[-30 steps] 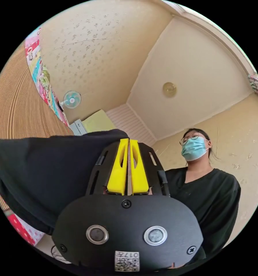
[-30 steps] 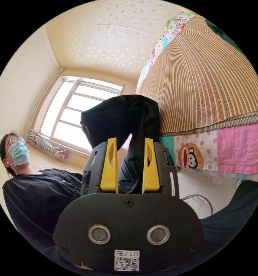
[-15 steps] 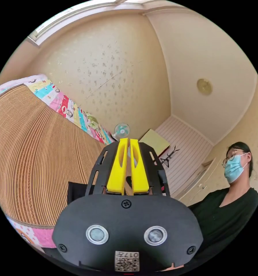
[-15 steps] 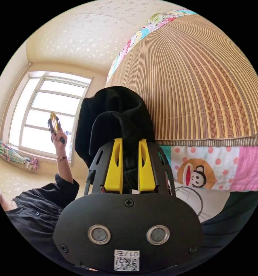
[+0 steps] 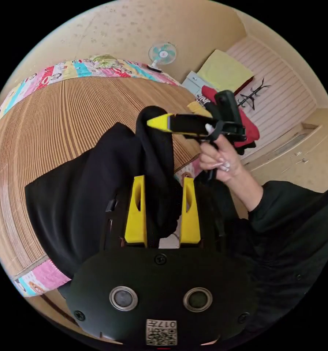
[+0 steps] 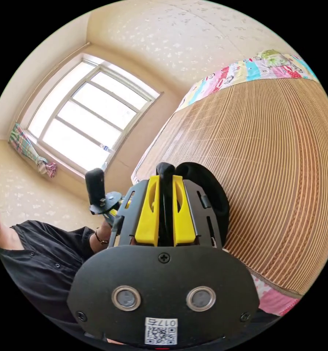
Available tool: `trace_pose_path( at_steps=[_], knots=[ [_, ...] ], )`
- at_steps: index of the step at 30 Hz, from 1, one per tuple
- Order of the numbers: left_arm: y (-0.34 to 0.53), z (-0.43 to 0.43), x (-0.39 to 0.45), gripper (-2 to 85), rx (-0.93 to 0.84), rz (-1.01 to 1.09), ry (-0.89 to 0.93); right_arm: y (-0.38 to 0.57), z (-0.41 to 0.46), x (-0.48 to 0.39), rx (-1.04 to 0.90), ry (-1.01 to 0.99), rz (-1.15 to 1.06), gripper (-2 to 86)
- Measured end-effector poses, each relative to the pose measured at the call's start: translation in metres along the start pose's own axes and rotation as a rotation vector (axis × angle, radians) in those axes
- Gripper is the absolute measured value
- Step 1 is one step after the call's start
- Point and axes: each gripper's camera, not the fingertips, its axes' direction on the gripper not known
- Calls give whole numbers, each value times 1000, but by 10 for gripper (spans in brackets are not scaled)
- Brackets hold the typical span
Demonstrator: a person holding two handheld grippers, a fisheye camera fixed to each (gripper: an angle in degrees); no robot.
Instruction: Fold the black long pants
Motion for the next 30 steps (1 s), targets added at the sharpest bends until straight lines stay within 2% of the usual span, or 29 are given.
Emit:
trace_pose_path(
  at_steps=[2,4,6,10,13,15,18,21,24,26,30],
  knots=[
    [-12,38,-5,80,-71,-19,-45,7,-15,9,39,66,65,94],
    [-12,45,-17,62,1,-78,27,25,-28,17,43,168,108,118],
    [-8,51,-36,47,66,-175,173,66,-35,33,-9,252,147,133],
    [-4,63,-33,42,151,-175,198,138,-30,67,-112,252,297,140],
    [-7,71,-22,42,175,-167,161,175,-20,102,-86,120,404,143],
    [-8,75,-20,43,187,-172,180,176,-10,133,-18,-113,453,128],
    [0,61,-14,51,249,-190,237,156,-11,147,52,-270,402,95],
    [23,21,14,65,346,-70,236,123,-41,138,79,-323,313,81],
    [44,-19,41,97,354,6,213,93,-62,135,79,-334,327,75],
    [53,-40,59,105,360,62,190,76,-70,133,26,-287,357,74],
    [44,-49,96,112,272,131,159,50,-70,105,-203,-2,364,74]
  ],
)
